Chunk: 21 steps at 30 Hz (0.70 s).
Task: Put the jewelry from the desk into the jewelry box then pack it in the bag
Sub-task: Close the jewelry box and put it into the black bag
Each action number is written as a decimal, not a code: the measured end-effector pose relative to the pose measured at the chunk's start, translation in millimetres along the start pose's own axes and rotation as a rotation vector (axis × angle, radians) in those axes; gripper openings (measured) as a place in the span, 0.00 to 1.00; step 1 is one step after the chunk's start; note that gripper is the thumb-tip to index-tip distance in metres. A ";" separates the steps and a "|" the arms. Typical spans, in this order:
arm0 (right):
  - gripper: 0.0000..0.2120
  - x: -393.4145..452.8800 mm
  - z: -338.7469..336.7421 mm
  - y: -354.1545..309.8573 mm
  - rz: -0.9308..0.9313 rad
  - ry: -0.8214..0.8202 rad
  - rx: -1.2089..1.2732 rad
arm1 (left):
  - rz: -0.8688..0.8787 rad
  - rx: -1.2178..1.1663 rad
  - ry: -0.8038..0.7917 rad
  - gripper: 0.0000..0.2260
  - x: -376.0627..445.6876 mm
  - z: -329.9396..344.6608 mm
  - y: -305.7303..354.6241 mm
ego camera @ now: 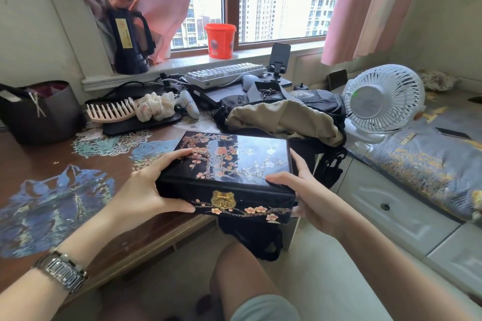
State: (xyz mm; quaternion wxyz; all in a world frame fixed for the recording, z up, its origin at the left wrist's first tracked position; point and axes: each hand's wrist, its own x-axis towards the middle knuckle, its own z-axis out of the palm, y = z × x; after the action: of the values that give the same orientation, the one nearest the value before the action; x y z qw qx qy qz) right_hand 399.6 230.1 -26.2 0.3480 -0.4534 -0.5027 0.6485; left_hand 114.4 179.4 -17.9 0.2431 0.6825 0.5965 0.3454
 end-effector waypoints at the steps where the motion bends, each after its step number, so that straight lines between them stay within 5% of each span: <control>1: 0.46 -0.6 0.7 0.5 -0.001 -0.006 0.021 | 0.000 -0.005 -0.001 0.41 -0.2 -0.2 -0.4; 21: 0.45 -7.2 12.0 3.6 -0.084 0.030 0.098 | 0.032 -0.071 0.026 0.42 2.2 0.3 -4.3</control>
State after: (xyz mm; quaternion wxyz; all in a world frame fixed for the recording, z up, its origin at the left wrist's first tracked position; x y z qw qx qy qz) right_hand 390.9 218.7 -26.9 0.4044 -0.4241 -0.4836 0.6502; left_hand 111.9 182.3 -20.9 0.2541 0.6783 0.5760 0.3789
